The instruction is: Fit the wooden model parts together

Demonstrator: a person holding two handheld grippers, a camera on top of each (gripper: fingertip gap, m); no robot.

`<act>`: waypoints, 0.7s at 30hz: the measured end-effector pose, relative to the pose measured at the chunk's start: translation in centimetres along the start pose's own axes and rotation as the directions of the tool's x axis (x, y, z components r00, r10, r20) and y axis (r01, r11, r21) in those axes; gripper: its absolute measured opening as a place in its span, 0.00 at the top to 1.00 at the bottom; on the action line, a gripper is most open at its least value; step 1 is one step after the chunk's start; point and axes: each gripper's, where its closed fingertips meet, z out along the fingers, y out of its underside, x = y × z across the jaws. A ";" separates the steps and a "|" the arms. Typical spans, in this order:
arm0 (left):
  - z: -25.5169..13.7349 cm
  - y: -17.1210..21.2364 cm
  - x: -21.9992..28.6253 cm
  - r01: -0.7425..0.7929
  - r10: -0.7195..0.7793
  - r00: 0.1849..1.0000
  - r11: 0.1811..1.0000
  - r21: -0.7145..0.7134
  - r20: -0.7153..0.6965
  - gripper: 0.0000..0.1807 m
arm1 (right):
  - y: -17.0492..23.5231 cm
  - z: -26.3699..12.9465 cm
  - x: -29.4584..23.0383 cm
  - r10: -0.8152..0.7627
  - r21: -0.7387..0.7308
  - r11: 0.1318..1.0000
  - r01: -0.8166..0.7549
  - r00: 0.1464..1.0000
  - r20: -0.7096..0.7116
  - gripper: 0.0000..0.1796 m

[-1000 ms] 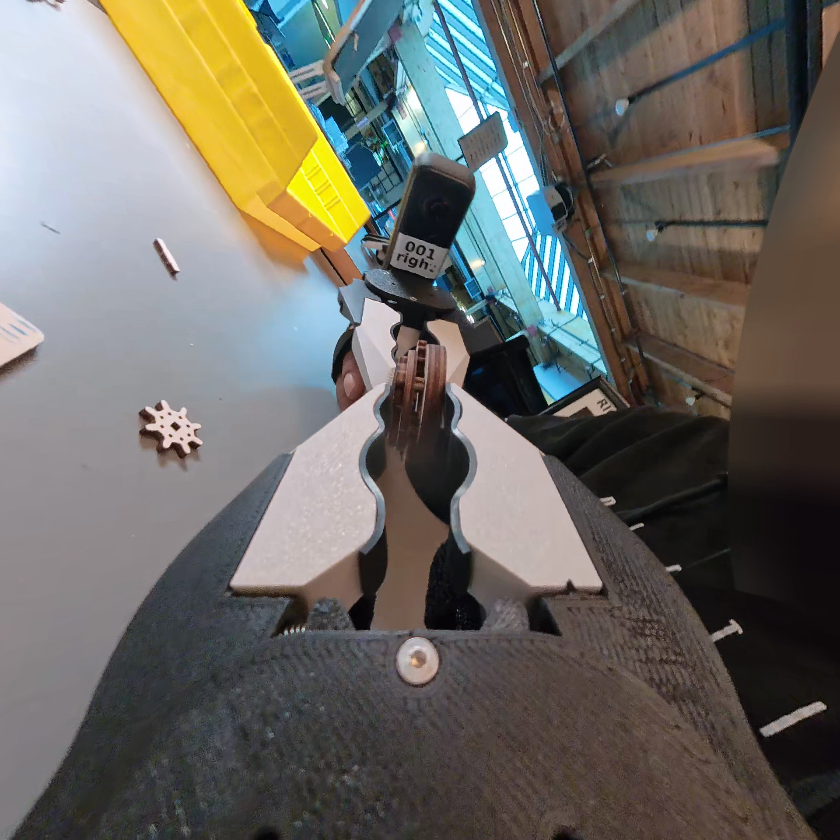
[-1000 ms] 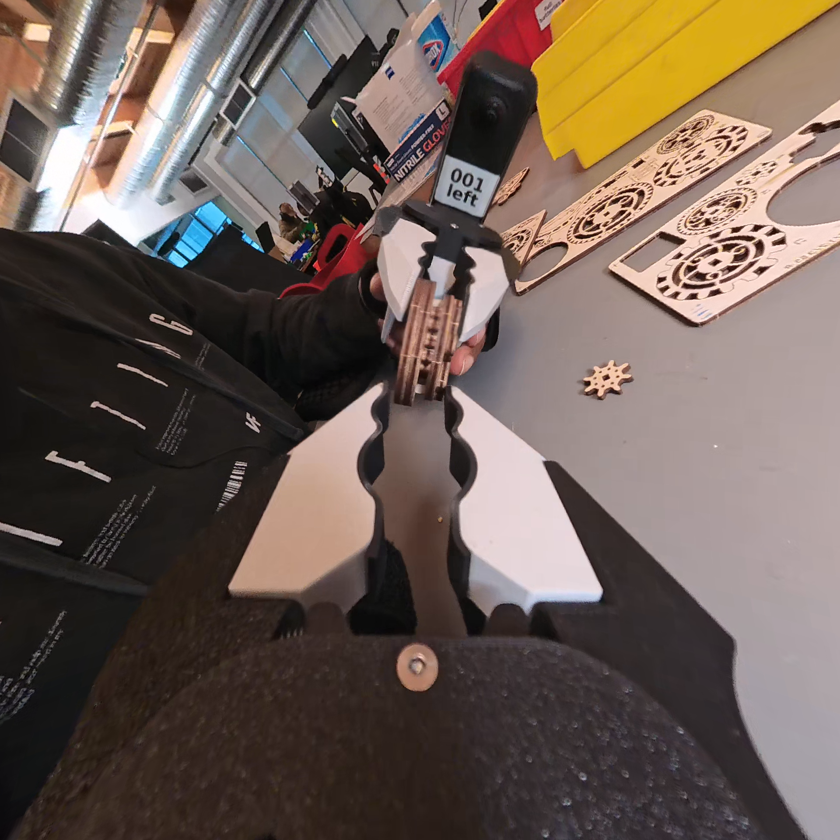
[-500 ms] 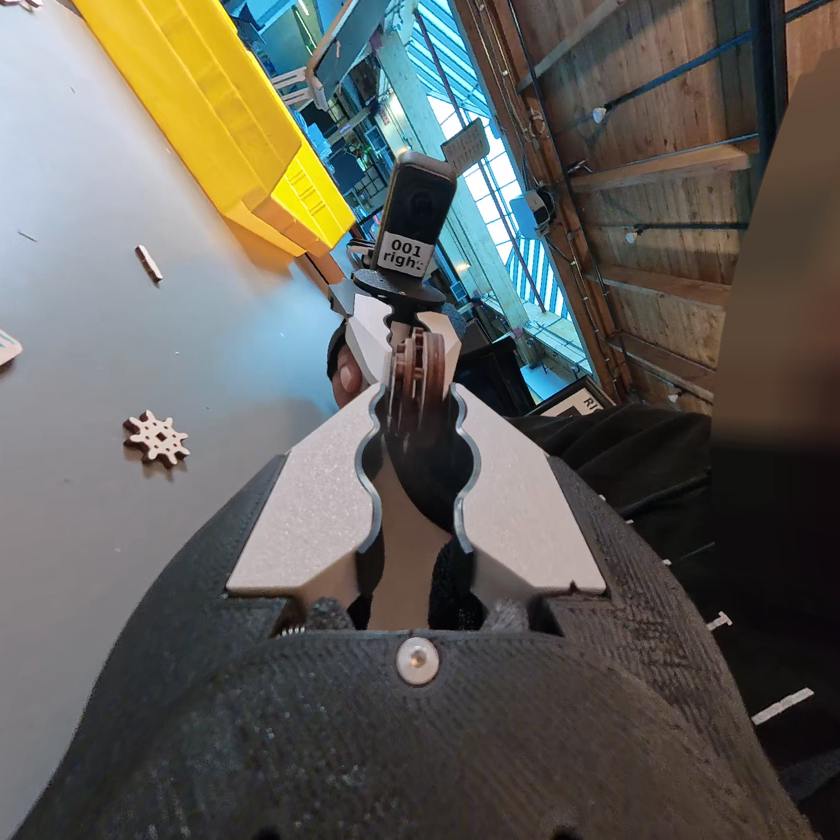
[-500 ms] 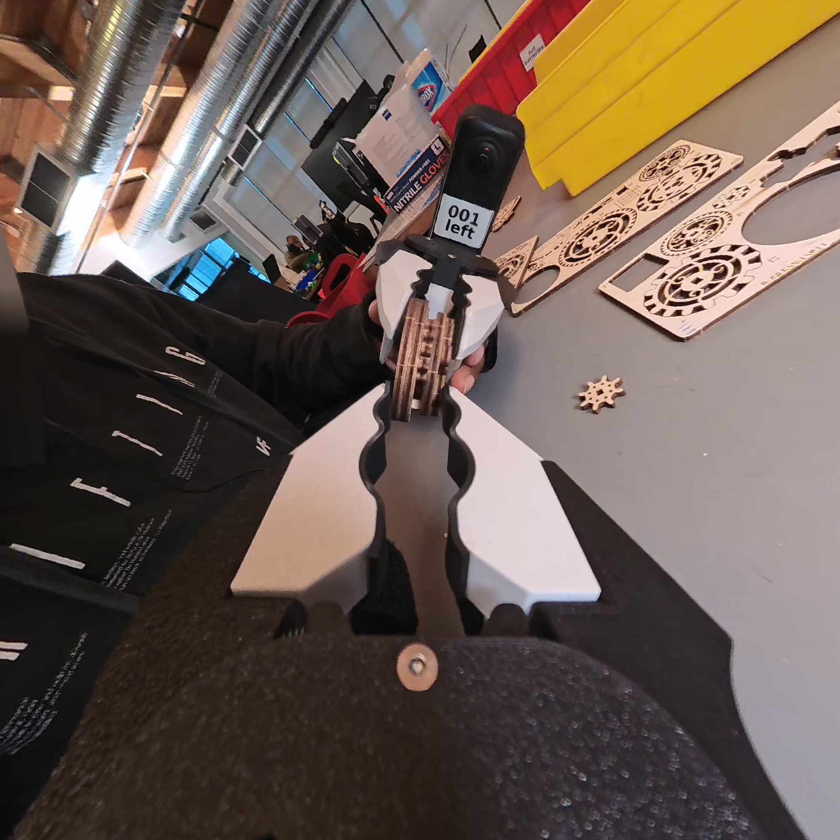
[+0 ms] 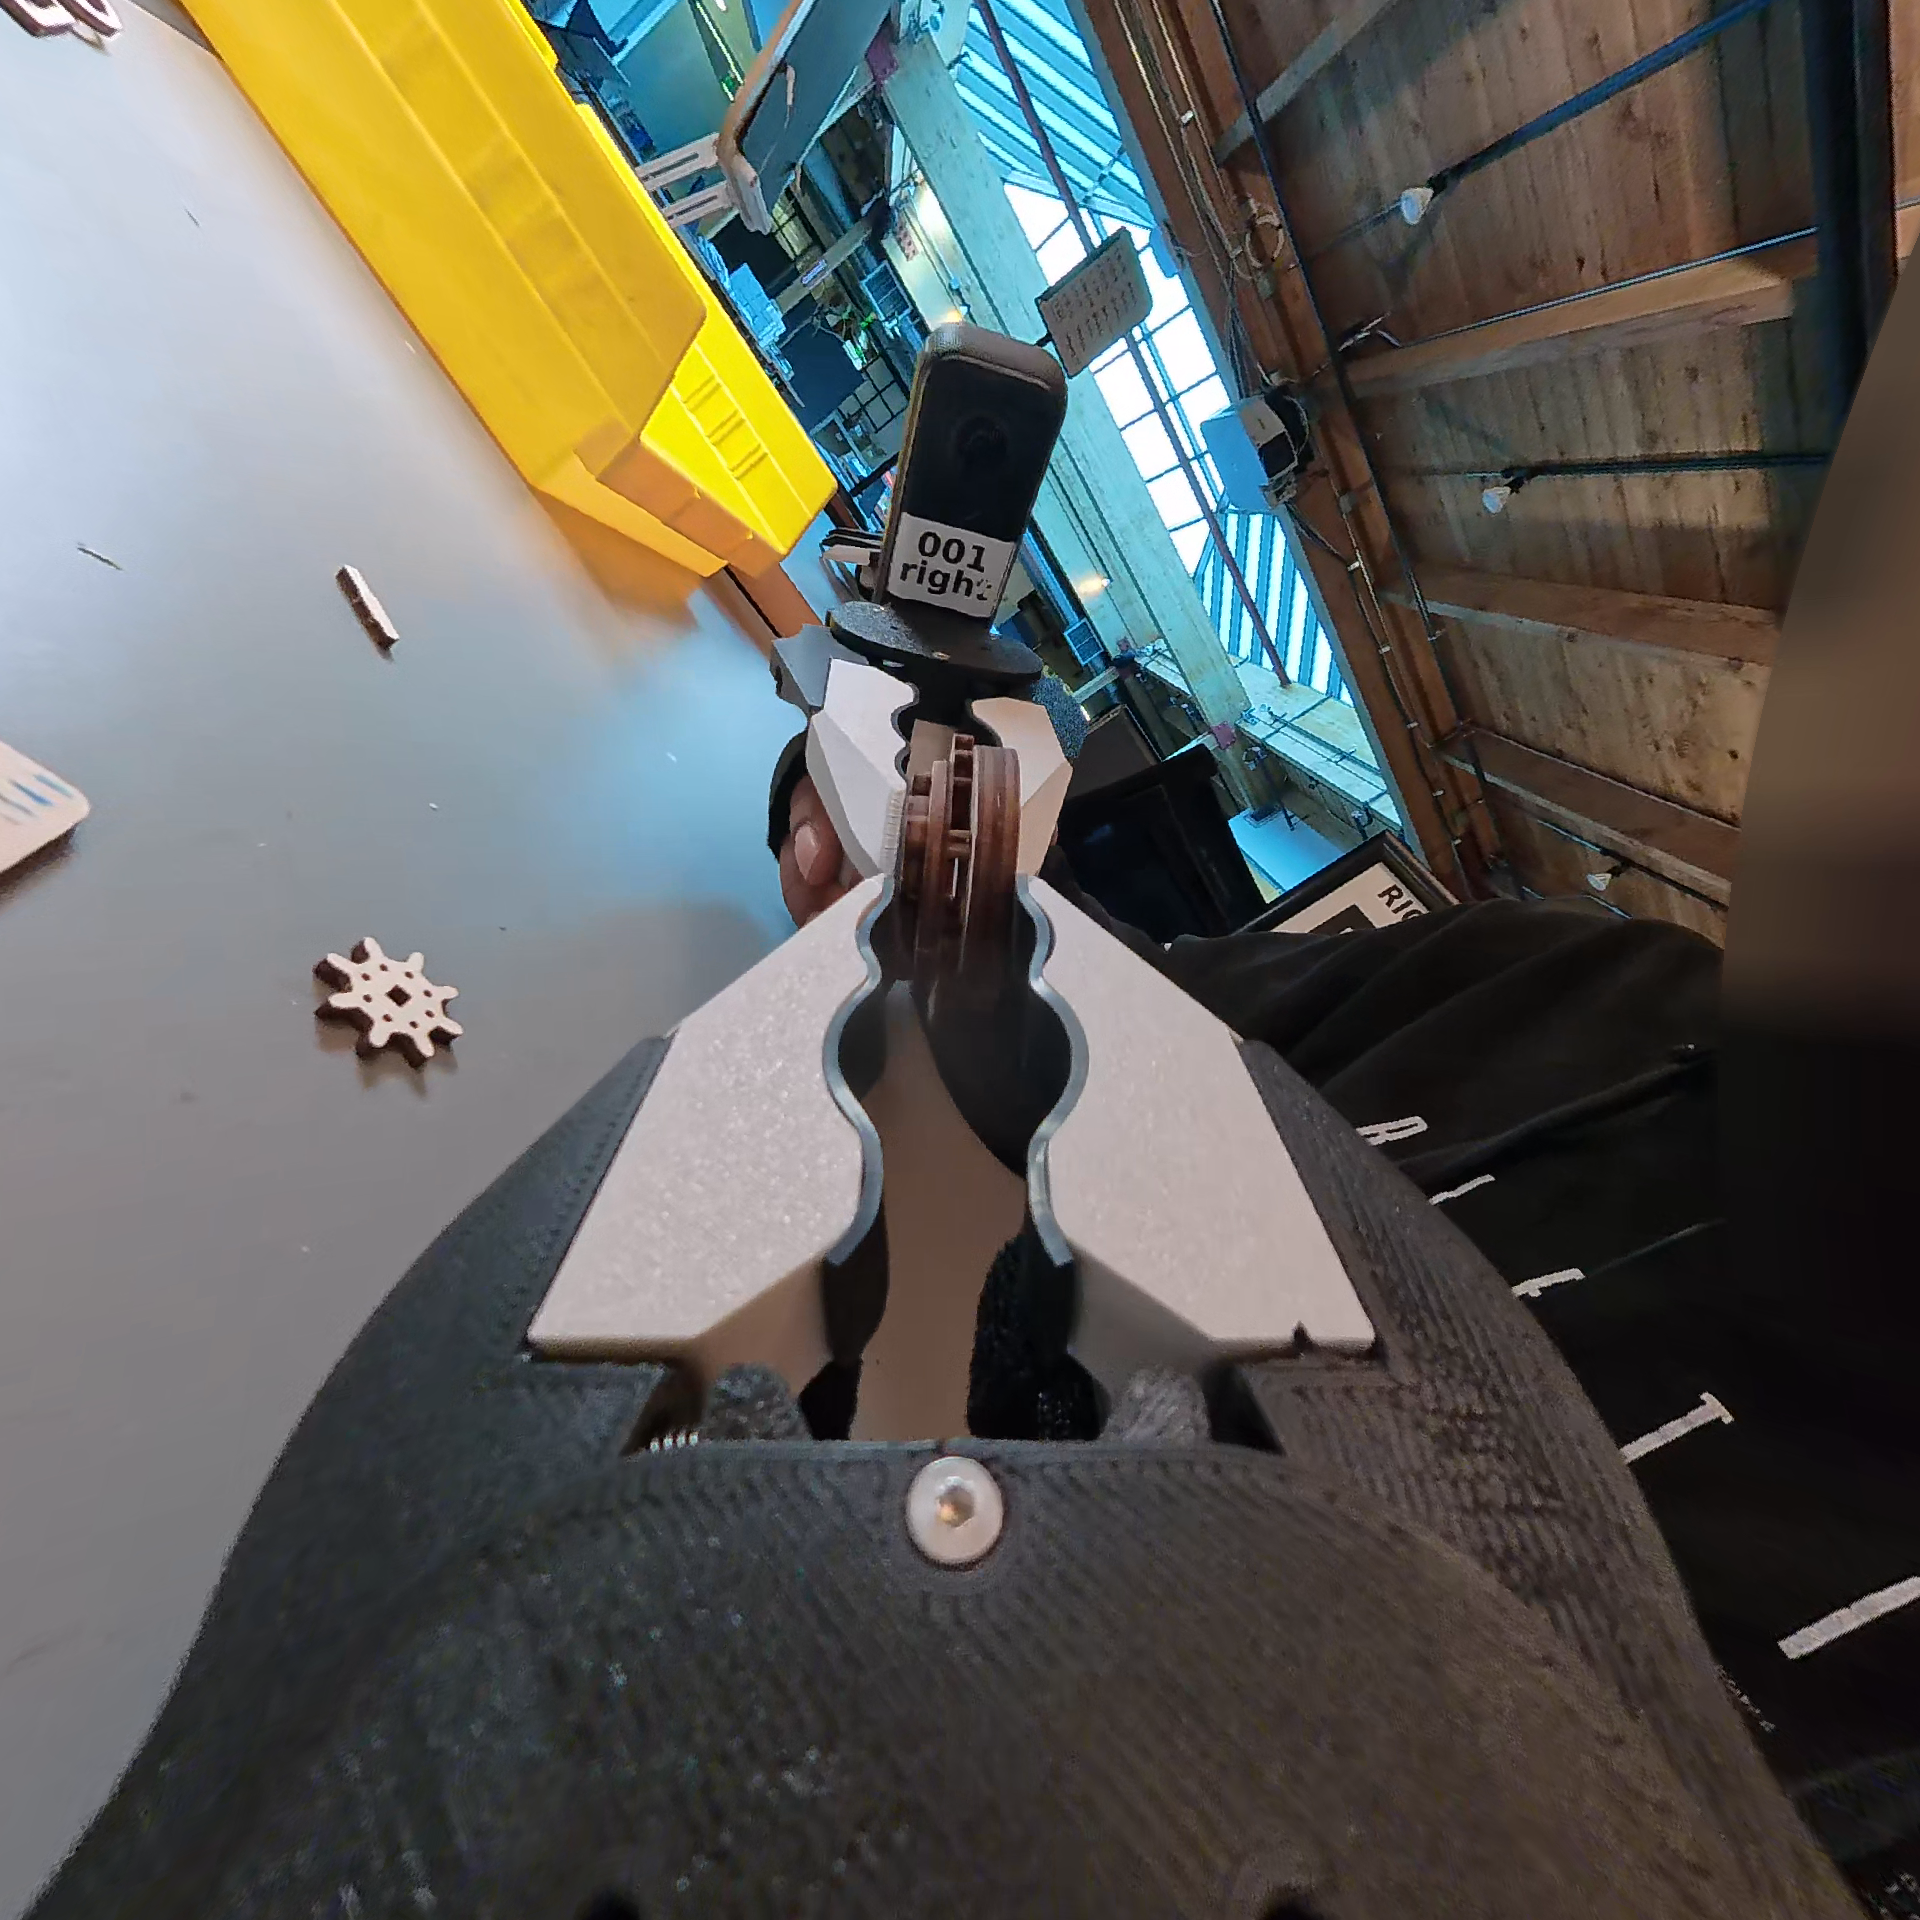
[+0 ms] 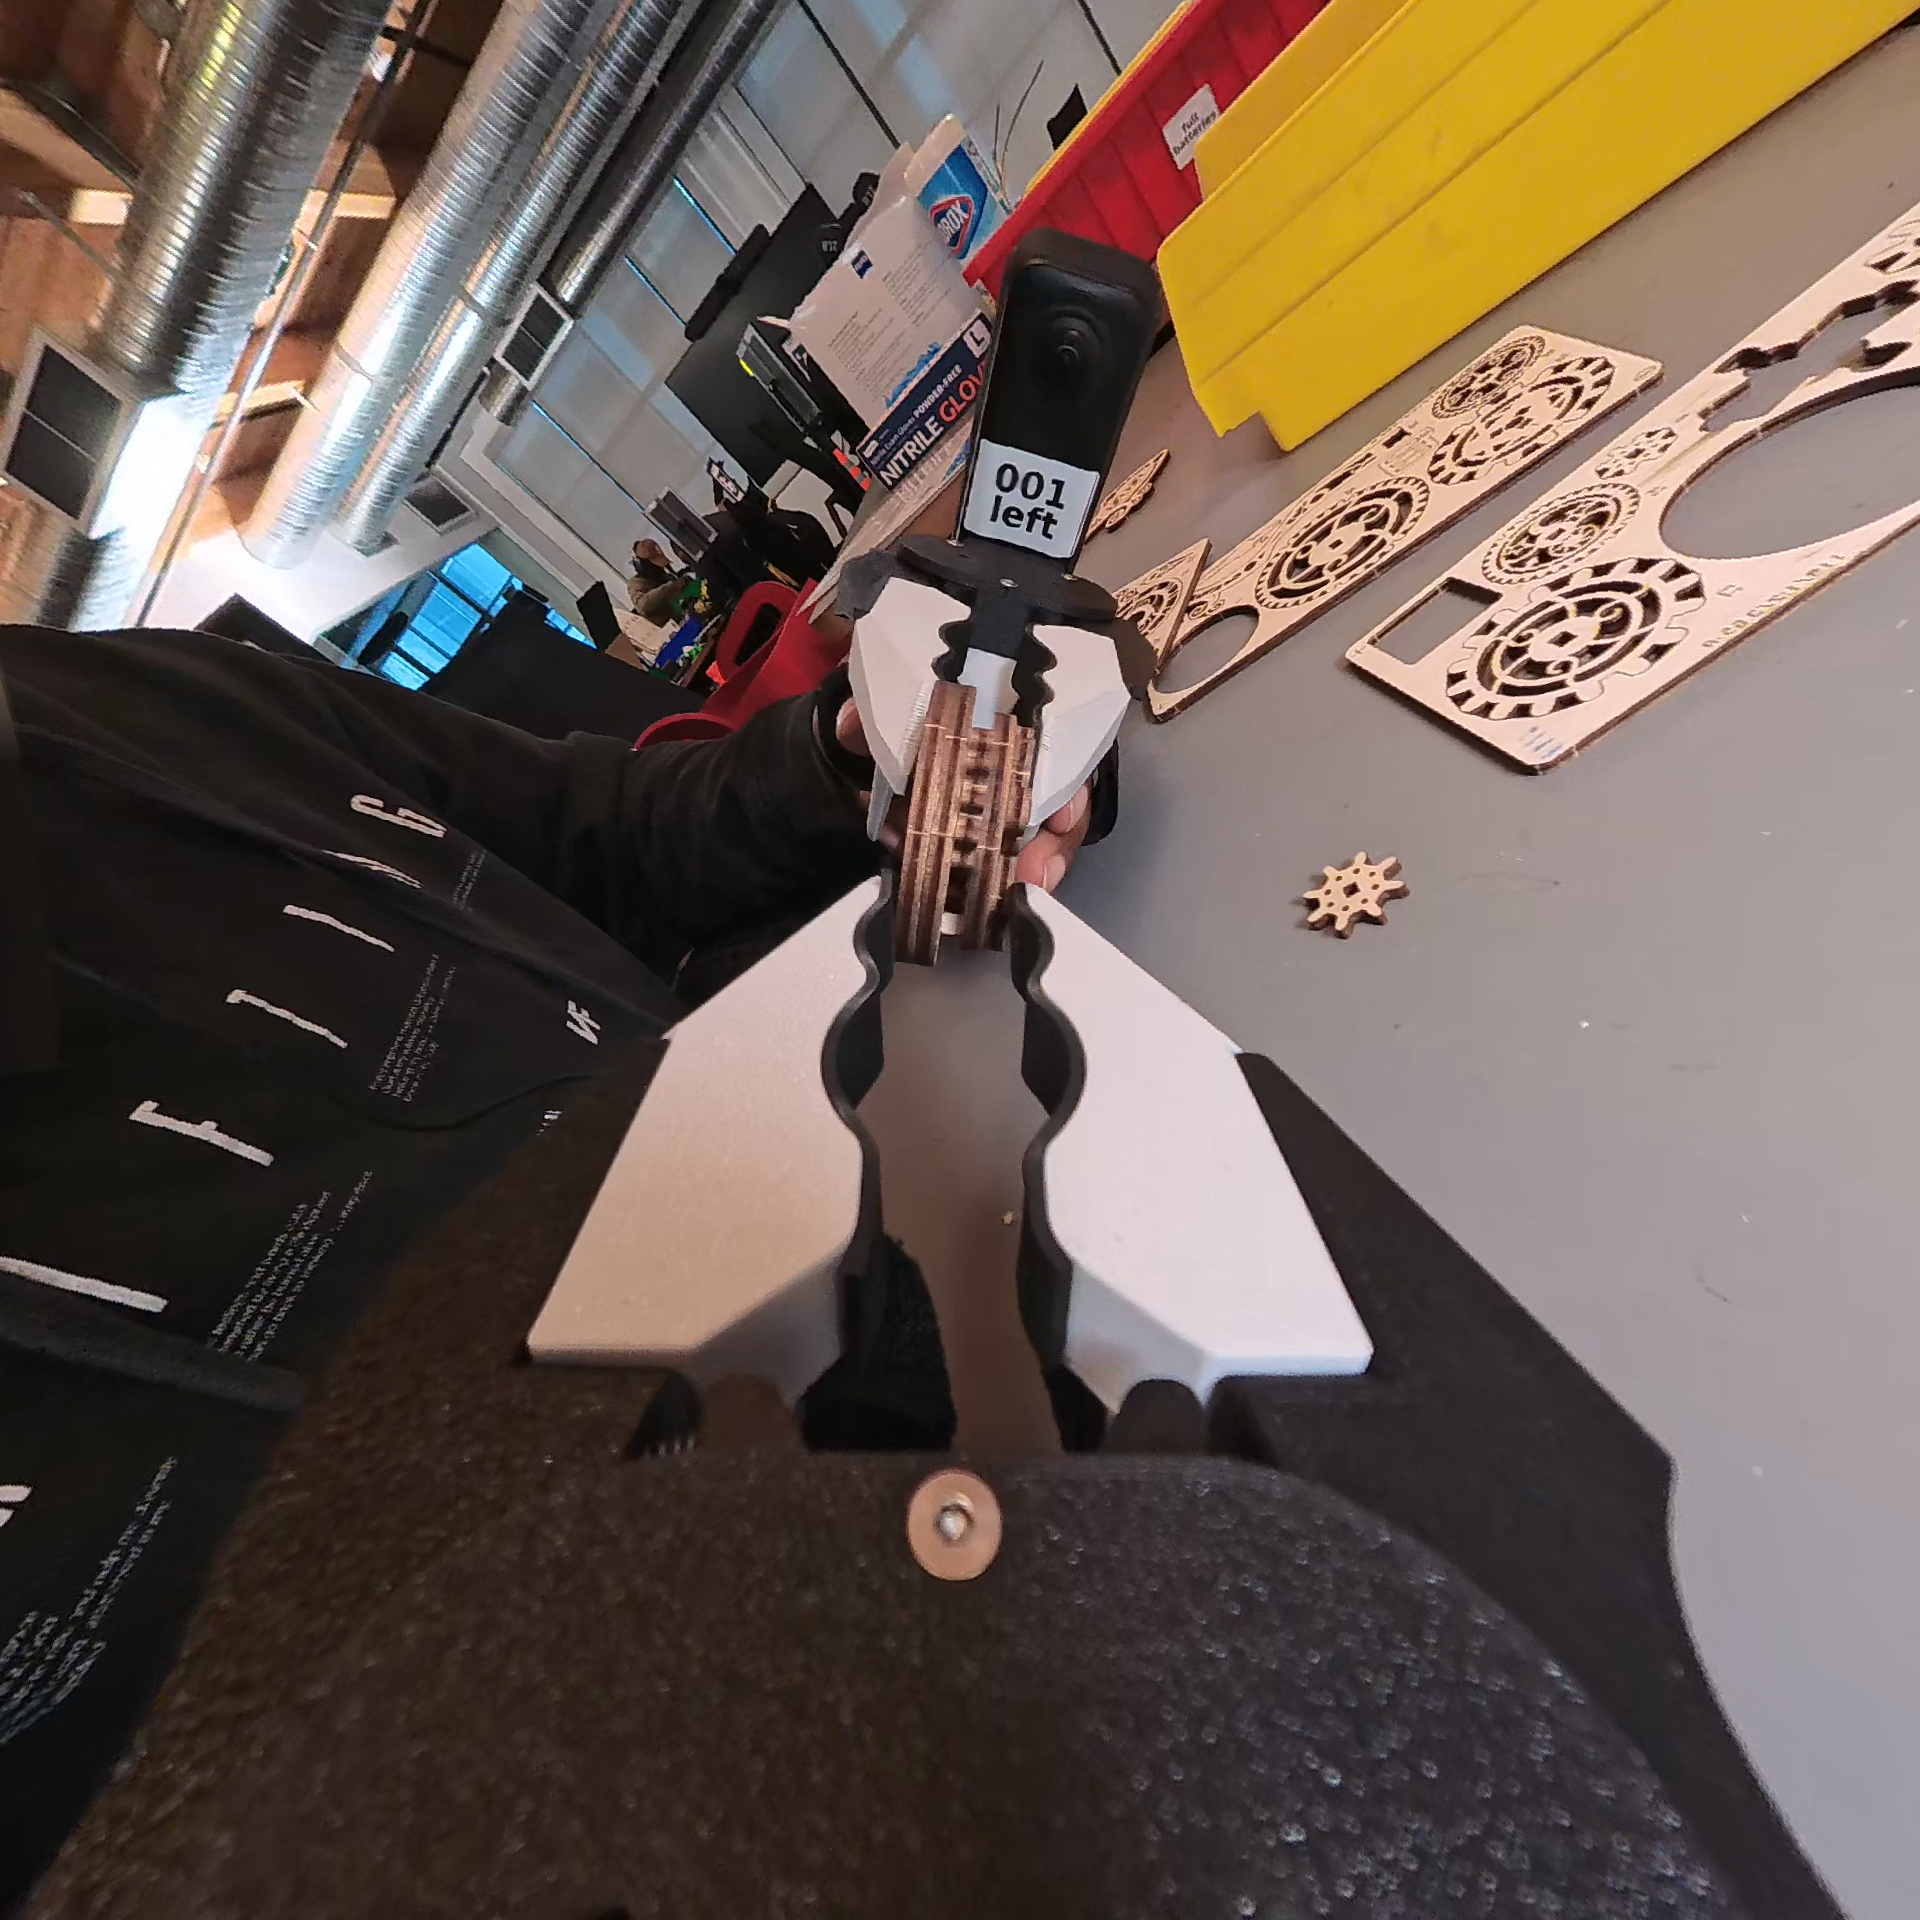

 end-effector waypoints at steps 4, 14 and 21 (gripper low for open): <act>-0.3 0.2 -0.9 -0.071 0.073 0.995 0.997 -0.038 0.068 0.89 | 0.5 0.1 0.8 -0.098 -0.048 0.994 0.094 0.992 -0.082 0.90; -1.4 0.3 -3.5 -0.328 0.378 0.876 0.922 -0.203 0.301 0.81 | 0.7 -1.9 6.3 -0.839 -0.569 0.543 0.618 0.375 -0.394 0.90; -1.7 1.5 -5.4 -0.375 0.501 0.775 0.855 -0.358 0.384 0.79 | 1.5 -1.9 7.6 -0.983 -0.798 0.158 0.582 0.017 -0.182 0.89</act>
